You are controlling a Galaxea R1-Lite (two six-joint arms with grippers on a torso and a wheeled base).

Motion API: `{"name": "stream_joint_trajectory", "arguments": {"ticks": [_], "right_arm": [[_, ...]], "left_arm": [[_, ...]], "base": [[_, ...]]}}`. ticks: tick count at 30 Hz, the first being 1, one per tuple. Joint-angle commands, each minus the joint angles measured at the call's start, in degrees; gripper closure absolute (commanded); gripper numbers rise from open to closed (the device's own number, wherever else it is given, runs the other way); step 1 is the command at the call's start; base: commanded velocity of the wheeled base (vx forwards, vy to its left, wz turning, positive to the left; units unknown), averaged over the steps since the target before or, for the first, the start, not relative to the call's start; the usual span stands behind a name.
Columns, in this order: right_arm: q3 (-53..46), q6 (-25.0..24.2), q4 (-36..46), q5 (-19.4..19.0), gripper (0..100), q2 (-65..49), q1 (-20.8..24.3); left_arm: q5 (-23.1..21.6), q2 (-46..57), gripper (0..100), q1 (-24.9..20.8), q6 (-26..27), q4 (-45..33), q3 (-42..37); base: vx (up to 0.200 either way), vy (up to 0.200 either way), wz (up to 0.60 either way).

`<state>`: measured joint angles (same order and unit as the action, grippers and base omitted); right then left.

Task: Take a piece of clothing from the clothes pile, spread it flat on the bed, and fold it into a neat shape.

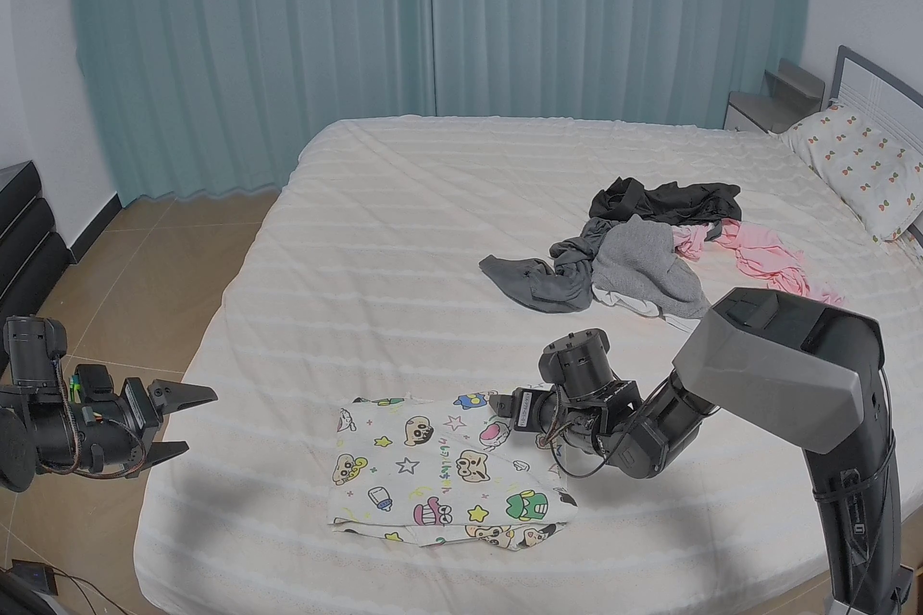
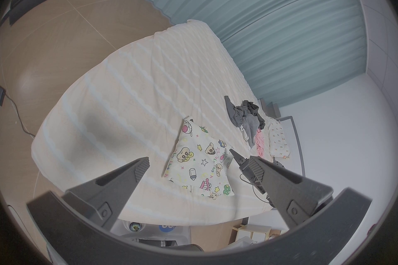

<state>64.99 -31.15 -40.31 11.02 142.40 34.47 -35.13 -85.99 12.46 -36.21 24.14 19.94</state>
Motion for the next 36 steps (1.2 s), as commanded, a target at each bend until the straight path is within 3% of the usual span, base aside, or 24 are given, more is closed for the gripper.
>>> {"name": "stream_joint_trajectory", "arguments": {"ticks": [1,3,4,14,27,28,32,36], "right_arm": [[0.1,0.0,0.0,0.0,0,1.0,0.1],[0.2,0.2,0.4,0.0,0,1.7,0.1],[0.1,0.2,0.5,0.0,100,1.7,0.0],[-0.8,-0.1,-0.1,2.1,100,0.3,-2.3],[-2.5,0.1,0.4,1.5,100,-0.9,-3.9],[-2.5,0.1,0.6,1.5,0,-0.9,-3.9],[-3.3,-0.1,0.5,1.5,0,-1.4,-4.0],[-8.9,0.4,0.9,-0.2,0,-5.7,-3.9]], "left_arm": [[0.1,-0.1,0,0.0,0.0,0.0,0.2],[0.0,-0.1,0,0.0,0.0,0.0,0.0],[0.0,-0.1,0,0.0,0.0,0.0,0.0],[0.1,-0.1,0,0.0,0.0,1.2,-0.3],[0.1,-0.3,0,0.0,0.1,1.2,-0.4],[0.1,-0.5,0,0.0,0.2,1.2,-0.4],[0.3,-1.5,0,-0.1,1.8,1.2,-0.9],[0.4,-6.3,0,-3.9,9.2,1.3,-0.2]], "base": [[0.000,0.000,0.00],[0.000,0.000,0.00],[0.000,0.000,0.00],[0.000,0.000,0.00],[0.000,0.000,0.00],[0.000,0.000,0.00],[0.000,0.000,0.00],[0.000,0.000,0.00]]}}
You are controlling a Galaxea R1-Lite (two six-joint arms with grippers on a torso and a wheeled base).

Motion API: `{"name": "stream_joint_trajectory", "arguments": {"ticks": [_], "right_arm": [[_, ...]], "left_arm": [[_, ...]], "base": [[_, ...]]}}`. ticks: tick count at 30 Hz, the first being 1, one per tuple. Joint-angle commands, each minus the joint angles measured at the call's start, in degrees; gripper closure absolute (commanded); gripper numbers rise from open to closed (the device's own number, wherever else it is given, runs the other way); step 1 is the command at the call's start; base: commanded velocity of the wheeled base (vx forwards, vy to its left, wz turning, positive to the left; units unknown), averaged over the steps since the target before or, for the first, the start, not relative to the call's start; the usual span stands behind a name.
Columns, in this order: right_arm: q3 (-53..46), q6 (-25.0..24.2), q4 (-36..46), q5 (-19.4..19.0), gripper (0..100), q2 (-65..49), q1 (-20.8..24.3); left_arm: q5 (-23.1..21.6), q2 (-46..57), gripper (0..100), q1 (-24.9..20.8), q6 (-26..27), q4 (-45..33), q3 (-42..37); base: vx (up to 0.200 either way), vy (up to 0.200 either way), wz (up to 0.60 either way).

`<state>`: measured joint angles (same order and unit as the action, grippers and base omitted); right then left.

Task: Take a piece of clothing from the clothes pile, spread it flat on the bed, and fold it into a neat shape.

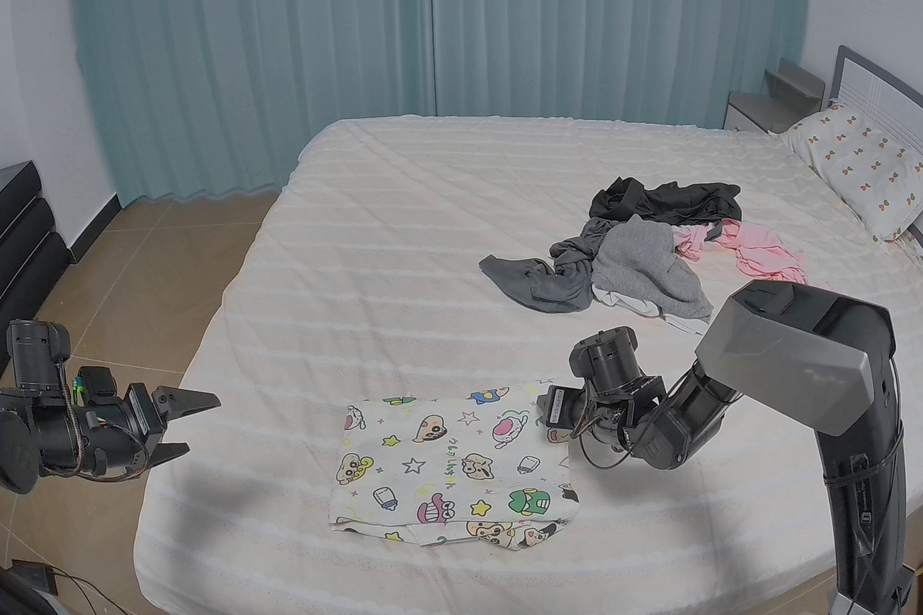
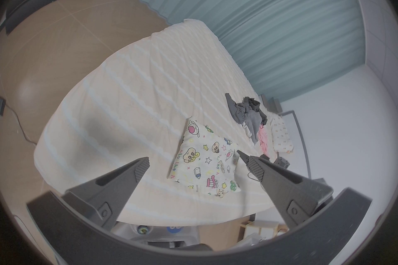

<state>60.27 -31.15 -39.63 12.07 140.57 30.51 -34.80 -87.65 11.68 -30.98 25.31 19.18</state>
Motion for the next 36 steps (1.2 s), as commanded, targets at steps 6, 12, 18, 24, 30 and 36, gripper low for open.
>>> {"name": "stream_joint_trajectory", "arguments": {"ticks": [6,12,18,24,30,36], "right_arm": [[-8.5,0.3,5.0,-6.2,0,-7.4,1.2],[-8.0,-0.1,5.9,-8.2,0,-6.8,1.6],[-4.8,0.6,6.2,-7.3,0,-2.2,2.8],[-2.4,0.5,7.5,-7.1,0,-0.6,3.1],[0.6,0.1,11.2,-6.9,0,1.5,4.3],[2.9,0.1,11.2,-4.3,0,3.4,4.9]], "left_arm": [[1.8,-19.6,0,-9.6,9.1,2.3,8.5],[18.2,-36.5,0,-20.6,8.6,12.7,15.5],[21.4,-45.2,0,-25.8,8.8,20.4,18.3],[23.7,-47.6,0,-28.4,8.7,19.8,22.7],[23.8,-48.6,0,-29.4,8.8,18.5,24.2],[23.8,-48.9,0,-29.5,9.4,17.7,25.1]], "base": [[0.000,0.000,0.00],[0.000,0.000,0.00],[0.000,0.000,0.00],[0.000,0.000,0.00],[0.000,0.000,0.00],[0.000,0.000,0.00]]}}
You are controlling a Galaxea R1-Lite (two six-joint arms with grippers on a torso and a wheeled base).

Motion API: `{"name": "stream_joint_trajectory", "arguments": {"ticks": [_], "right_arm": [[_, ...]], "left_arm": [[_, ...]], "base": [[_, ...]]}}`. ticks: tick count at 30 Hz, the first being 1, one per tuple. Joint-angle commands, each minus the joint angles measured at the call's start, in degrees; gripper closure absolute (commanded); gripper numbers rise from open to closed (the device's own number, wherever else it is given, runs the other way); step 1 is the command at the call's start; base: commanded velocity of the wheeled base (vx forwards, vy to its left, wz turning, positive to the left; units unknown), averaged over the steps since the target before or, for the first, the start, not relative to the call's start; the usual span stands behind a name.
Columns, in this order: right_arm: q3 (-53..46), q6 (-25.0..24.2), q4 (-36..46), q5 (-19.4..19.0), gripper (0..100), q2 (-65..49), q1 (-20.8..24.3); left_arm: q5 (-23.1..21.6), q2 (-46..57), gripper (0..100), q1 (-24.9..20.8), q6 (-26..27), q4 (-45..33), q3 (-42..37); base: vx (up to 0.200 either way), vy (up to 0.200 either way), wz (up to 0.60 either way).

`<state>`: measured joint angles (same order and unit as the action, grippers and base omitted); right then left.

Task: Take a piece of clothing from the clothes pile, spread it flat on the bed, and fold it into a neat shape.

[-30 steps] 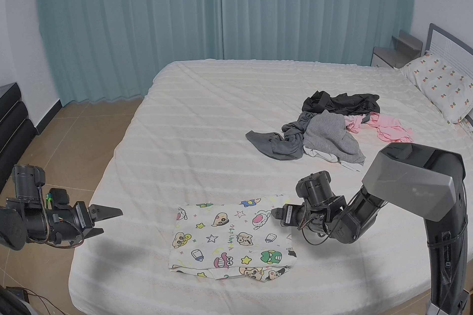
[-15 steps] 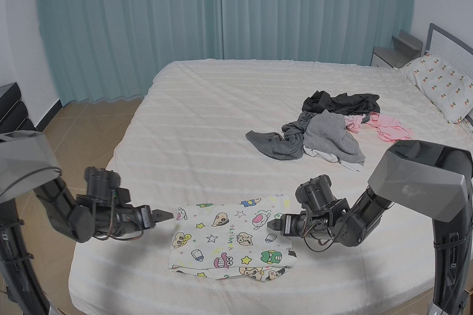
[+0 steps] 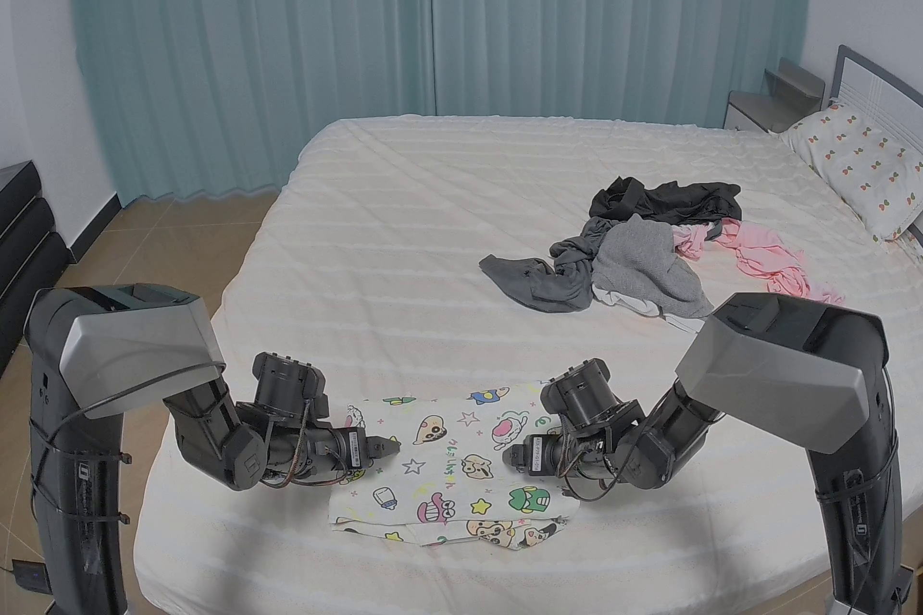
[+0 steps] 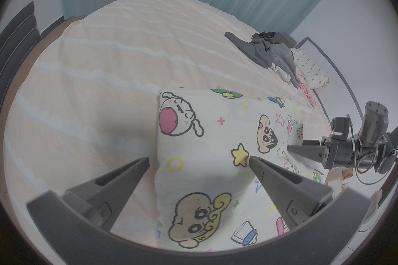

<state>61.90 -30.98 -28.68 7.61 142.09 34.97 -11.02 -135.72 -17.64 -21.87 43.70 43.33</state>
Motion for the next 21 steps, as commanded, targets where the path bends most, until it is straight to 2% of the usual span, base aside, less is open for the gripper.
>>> {"name": "stream_joint_trajectory", "arguments": {"ticks": [1,6,7,8,9,13,19,21], "right_arm": [[1.3,0.0,0.2,0.1,0,1.9,0.5],[2.0,-0.1,0.3,0.0,0,2.0,0.7],[2.1,-0.1,0.3,-0.1,100,2.1,1.0],[2.4,-0.2,0.4,-0.1,100,2.1,1.1],[2.9,-0.7,0.4,-0.1,100,2.2,1.1],[3.2,-4.1,0.2,-0.4,100,2.2,1.4],[2.3,-10.0,0.1,-4.0,100,-0.4,1.5],[1.9,-10.8,0.1,-4.2,100,-1.1,1.4]], "left_arm": [[0.0,-1.0,0,-0.3,0.4,-1.3,1.4],[0.0,-0.9,0,-1.8,0.3,-5.6,4.2],[0.0,-0.9,0,-2.1,0.3,-6.3,4.6],[0.0,-0.8,0,-2.6,0.3,-6.9,5.0],[-0.1,-0.7,100,-2.7,0.3,-7.6,5.4],[-0.1,-0.7,100,-3.0,0.0,-9.4,6.2],[-0.1,0.6,100,-3.0,-0.1,-9.3,5.7],[0.0,1.4,100,-3.0,-0.4,-9.5,5.6]], "base": [[0.000,0.000,0.00],[0.000,0.000,0.00],[0.000,0.000,0.00],[0.000,0.000,0.00],[0.000,0.000,0.00],[0.000,0.000,0.00],[0.000,0.000,0.00],[0.000,0.000,0.00]]}}
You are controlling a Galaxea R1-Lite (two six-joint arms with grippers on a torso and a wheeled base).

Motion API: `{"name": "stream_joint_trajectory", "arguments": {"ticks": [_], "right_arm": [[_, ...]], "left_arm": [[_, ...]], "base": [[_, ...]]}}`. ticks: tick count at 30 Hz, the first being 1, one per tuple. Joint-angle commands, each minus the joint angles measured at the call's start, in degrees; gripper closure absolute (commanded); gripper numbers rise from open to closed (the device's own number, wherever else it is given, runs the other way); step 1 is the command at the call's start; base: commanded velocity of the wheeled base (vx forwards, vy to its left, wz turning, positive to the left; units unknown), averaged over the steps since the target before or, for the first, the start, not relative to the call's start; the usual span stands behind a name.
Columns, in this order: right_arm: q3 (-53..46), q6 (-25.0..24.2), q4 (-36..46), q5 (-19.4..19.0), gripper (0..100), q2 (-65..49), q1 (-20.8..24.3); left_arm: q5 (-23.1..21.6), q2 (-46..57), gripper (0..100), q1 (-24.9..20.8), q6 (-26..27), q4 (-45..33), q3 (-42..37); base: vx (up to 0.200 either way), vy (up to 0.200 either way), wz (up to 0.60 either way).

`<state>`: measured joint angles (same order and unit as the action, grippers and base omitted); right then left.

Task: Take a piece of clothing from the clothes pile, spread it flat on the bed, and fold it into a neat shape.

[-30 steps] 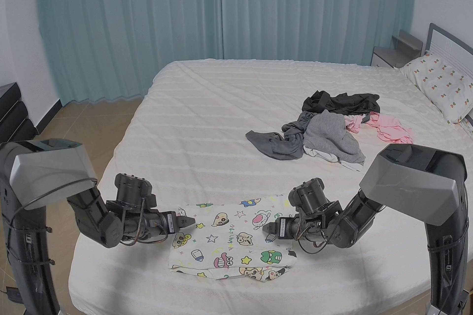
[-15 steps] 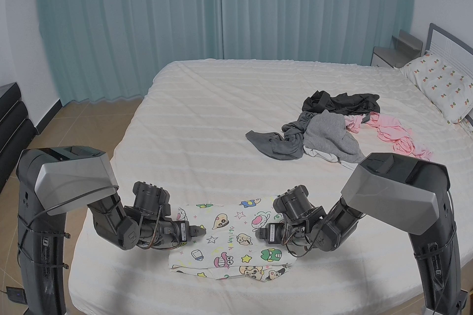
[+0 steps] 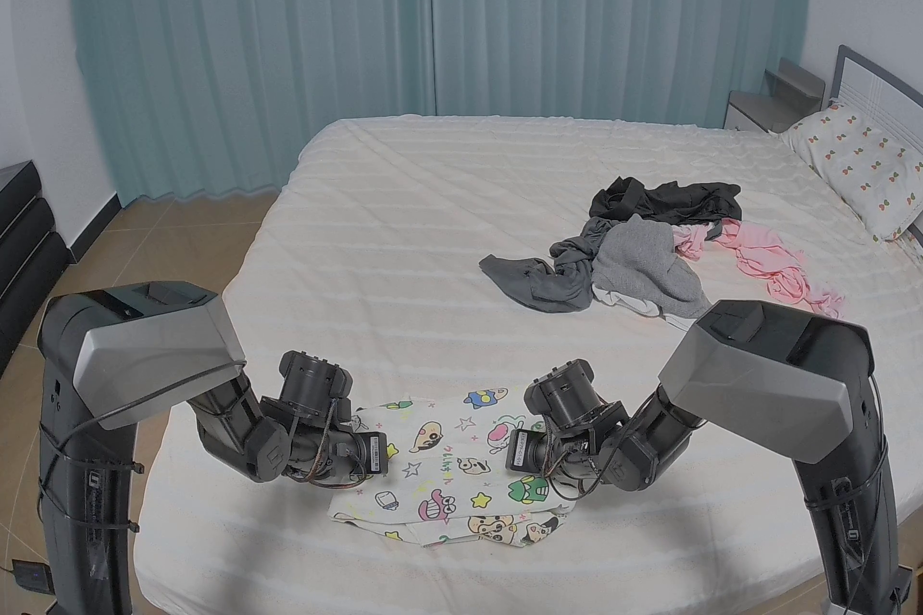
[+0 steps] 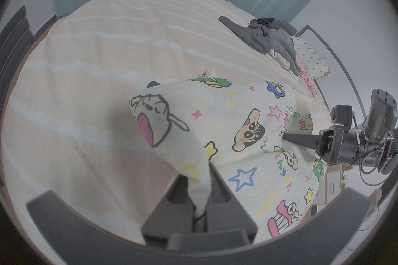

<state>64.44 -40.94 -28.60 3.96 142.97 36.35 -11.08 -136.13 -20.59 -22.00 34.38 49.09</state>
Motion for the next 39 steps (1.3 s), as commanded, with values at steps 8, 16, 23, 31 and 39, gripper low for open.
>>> {"name": "stream_joint_trajectory", "arguments": {"ticks": [8,16,23,31,39], "right_arm": [[-4.6,-1.5,-0.1,-1.3,100,-7.8,0.0],[-6.7,-2.2,0.0,-1.5,100,-10.3,0.0],[-8.6,-2.3,-0.1,-2.8,100,-11.8,-0.1],[-9.4,-2.3,0.1,-3.1,100,-14.1,-0.1],[-11.8,-2.3,0.1,-3.2,100,-16.6,-0.3]], "left_arm": [[0.2,6.8,100,-0.2,-3.5,0.2,-2.5],[0.4,9.3,100,-0.9,-5.5,0.2,-3.7],[1.4,11.1,100,-3.1,-6.6,0.1,-4.7],[1.4,13.6,100,-5.2,-6.8,-0.1,-5.3],[1.5,14.9,100,-7.1,-8.8,-0.3,-5.7]], "base": [[0.000,0.000,0.00],[0.000,0.000,0.00],[0.000,-0.114,0.00],[0.000,-0.200,0.00],[0.000,-0.200,0.00]]}}
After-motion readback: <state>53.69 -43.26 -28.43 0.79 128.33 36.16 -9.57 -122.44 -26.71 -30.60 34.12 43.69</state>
